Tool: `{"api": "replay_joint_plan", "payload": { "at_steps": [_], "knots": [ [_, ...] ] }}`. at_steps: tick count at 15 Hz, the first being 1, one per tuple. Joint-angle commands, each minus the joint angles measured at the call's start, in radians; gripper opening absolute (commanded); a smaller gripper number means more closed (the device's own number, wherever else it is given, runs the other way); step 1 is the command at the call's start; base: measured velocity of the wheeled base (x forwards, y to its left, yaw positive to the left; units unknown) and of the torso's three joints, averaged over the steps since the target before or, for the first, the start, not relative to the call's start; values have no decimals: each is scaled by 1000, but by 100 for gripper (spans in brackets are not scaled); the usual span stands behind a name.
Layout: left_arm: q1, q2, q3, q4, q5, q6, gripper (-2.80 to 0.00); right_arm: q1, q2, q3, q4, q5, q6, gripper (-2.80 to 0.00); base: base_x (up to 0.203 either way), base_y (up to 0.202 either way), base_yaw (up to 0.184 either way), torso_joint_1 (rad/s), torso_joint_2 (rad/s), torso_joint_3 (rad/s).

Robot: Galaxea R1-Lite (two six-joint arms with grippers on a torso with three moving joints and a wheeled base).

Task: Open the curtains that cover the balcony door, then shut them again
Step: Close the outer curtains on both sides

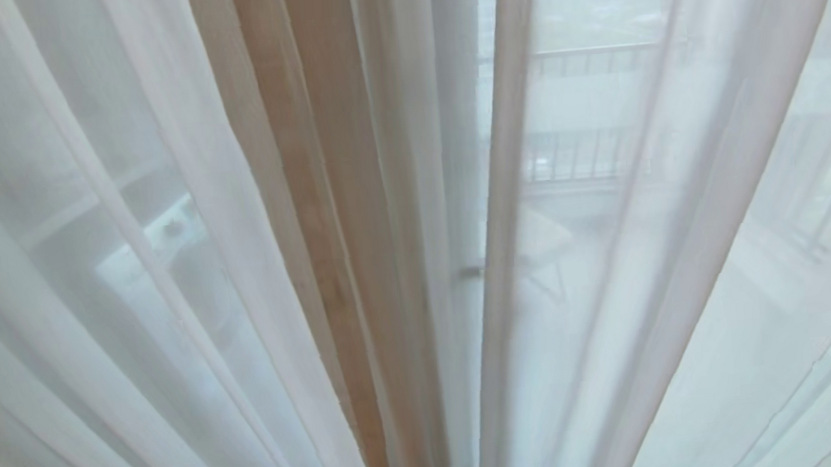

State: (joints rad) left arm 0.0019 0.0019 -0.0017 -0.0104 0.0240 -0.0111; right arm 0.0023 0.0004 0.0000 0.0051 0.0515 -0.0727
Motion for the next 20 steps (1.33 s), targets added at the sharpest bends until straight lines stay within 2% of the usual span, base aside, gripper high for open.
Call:
{"api": "replay_joint_plan", "payload": {
  "at_steps": [1, 20],
  "knots": [
    [1, 0, 0, -2, 1, -1, -280, 0, 0, 0, 0, 1, -1, -280, 0, 188, -1, 6, 1, 2],
    [1, 0, 0, -2, 2, 0, -280, 1, 0, 0, 1, 1, -1, -280, 0, 193, 1, 4, 3, 3]
  ]
}}
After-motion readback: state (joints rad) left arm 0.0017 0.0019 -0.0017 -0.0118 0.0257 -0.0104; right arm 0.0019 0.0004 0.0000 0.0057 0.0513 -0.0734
